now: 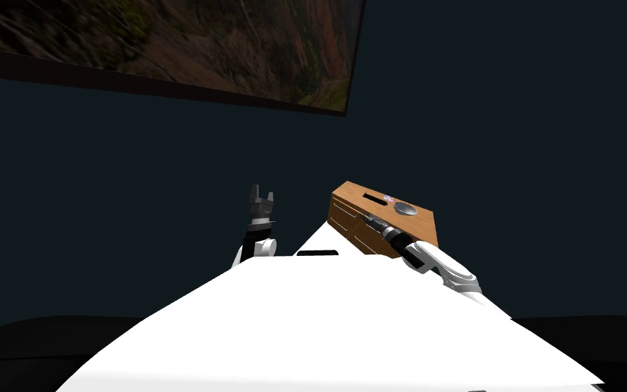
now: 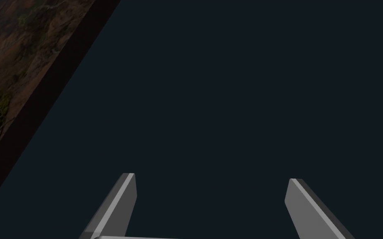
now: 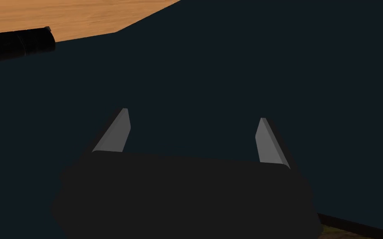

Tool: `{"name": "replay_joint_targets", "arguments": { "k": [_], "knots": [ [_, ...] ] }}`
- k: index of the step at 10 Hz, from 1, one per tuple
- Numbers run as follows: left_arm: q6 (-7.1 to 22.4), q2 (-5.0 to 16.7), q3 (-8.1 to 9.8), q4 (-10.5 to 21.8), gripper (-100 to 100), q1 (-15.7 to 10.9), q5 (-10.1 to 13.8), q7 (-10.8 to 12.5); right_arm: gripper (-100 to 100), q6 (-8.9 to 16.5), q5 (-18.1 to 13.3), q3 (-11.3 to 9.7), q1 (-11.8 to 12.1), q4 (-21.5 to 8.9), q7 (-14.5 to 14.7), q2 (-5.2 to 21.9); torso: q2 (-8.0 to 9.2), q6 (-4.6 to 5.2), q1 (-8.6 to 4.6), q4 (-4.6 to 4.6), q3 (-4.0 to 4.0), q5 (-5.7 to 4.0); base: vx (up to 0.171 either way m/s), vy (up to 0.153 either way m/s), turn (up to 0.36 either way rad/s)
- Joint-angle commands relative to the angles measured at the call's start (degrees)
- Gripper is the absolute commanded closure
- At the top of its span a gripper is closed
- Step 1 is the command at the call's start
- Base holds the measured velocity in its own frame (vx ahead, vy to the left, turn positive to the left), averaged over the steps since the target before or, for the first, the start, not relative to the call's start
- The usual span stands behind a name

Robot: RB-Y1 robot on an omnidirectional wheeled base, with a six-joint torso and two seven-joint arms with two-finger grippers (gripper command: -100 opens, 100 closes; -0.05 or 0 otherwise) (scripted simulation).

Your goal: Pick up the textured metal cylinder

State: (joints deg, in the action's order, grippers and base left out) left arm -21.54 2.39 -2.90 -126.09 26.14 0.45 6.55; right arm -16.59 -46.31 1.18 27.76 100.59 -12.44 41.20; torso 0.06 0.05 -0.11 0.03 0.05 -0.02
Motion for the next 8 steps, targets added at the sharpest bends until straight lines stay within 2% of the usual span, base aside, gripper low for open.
{"name": "replay_joint_targets", "arguments": {
  "k": [1, 2, 3, 4, 5, 6, 7, 8],
  "knots": [
    [0.0, 0.0, 0.00, 0.0, 0, 0.0, 0.0, 0.0, -100, -0.1, -2.9, -0.6, -0.7, -2.9, -1.1, 2.9, 0.00, 0.00, 0.00, 0.00, 0.00, 0.00, -0.012, 0.012, 0.216],
    [0.0, 0.0, -0.01, 0.0, 0, 0.0, 0.0, 0.0, -100, -0.1, -3.3, -0.6, -0.7, -3.9, -1.1, 3.1, -0.02, -0.05, -0.01, 0.00, -0.01, 0.00, -0.004, 0.005, 0.130],
    [0.0, 0.0, 0.00, 0.0, 0, 0.0, 0.0, 0.0, -100, -0.2, -5.6, -1.2, -0.8, -5.8, -2.1, 5.5, -0.05, -0.01, -0.03, -0.01, -0.03, 0.00, 0.004, 0.005, 0.253],
    [0.0, 0.0, 0.00, 0.0, 0, 0.0, 0.0, 0.0, -100, -0.2, -5.9, -1.2, -0.8, -6.7, -2.1, 5.9, -0.08, -0.05, -0.04, -0.01, -0.04, 0.00, 0.007, -0.004, 0.122],
    [0.0, 0.0, 0.00, 0.0, 0, 0.0, 0.0, 0.0, -100, -0.4, -8.3, -1.8, -1.0, -8.0, -3.1, 8.6, -0.09, 0.00, -0.07, -0.02, -0.05, -0.01, 0.013, -0.004, 0.234],
    [0.0, 0.0, 0.00, 0.0, 0, 0.0, 0.0, 0.0, -100, -0.4, -8.4, -1.8, -1.0, -9.5, -3.1, 8.6, -0.12, -0.05, -0.08, -0.02, -0.07, -0.02, 0.014, -0.010, 0.132],
    [0.0, 0.0, 0.00, 0.0, 0, 0.0, 0.0, 0.0, -100, -0.4, -8.4, -1.8, -1.0, -9.5, -3.1, 8.6, -0.11, 0.01, -0.09, -0.02, -0.07, -0.02, 0.008, -0.008, -0.016],
    [0.0, 0.0, 0.01, 0.0, 0, 0.0, 0.0, 0.0, -100, -0.7, -10.8, -2.6, -1.1, -11.5, -4.1, 11.2, -0.10, 0.02, -0.08, -0.02, -0.06, -0.03, 0.017, -0.007, 0.227]
  ]
}}
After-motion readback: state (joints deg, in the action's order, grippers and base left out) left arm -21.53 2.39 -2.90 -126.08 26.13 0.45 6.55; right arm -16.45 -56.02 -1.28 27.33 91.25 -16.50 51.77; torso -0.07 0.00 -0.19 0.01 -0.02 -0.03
